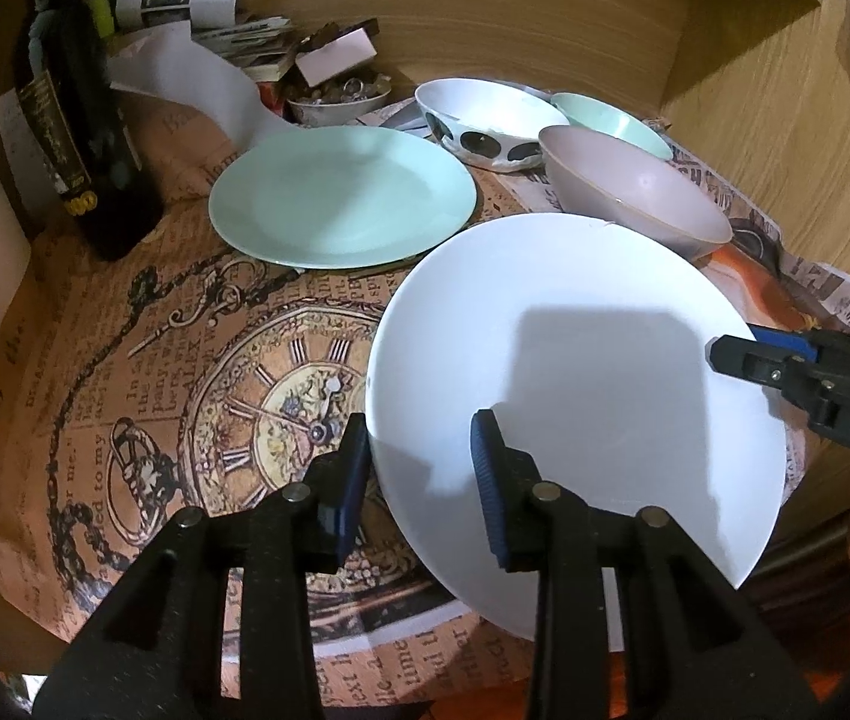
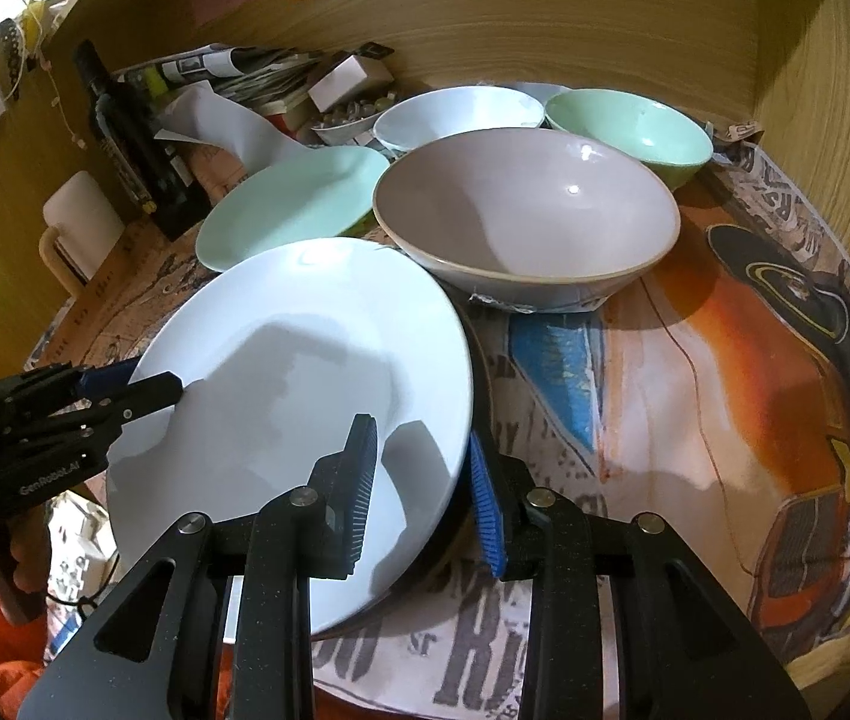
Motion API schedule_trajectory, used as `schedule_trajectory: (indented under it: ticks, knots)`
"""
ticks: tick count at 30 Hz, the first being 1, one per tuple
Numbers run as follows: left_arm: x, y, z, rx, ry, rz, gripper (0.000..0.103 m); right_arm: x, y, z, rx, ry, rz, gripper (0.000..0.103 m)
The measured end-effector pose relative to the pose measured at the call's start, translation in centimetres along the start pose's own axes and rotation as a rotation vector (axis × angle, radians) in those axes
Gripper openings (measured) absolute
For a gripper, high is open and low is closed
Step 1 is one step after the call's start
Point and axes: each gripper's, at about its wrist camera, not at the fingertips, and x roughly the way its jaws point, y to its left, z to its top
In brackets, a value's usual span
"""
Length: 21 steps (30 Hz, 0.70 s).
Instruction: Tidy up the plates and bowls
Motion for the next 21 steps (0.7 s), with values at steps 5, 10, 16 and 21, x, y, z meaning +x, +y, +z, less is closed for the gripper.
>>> schedule_trajectory:
  ticks: [5,10,16,21]
  knots:
    - [0.3,0.1,0.1,0.006,0.006,-0.011,0.034,-0.3,0.9,0.0,-0.057,-0.028,-0.097,0.029]
    - [0.6,-0.3,0.2,0.024,0.005,-0.019,0.037,-0.7,1.6,0.3,-0.115,-0.065,-0.137,0.029]
    - [0.4,0.4,0.4,0.014,-0.008,-0.016,0.045,-0.7,1.5,0.7,-0.091,-0.075,-0.113,0.029]
    - [-1.3,1.4,1.0,0.002,-0.079,0.010,0.057,-1.4,2.0,1.7,-0.088,-0.115,-0.093,0.030]
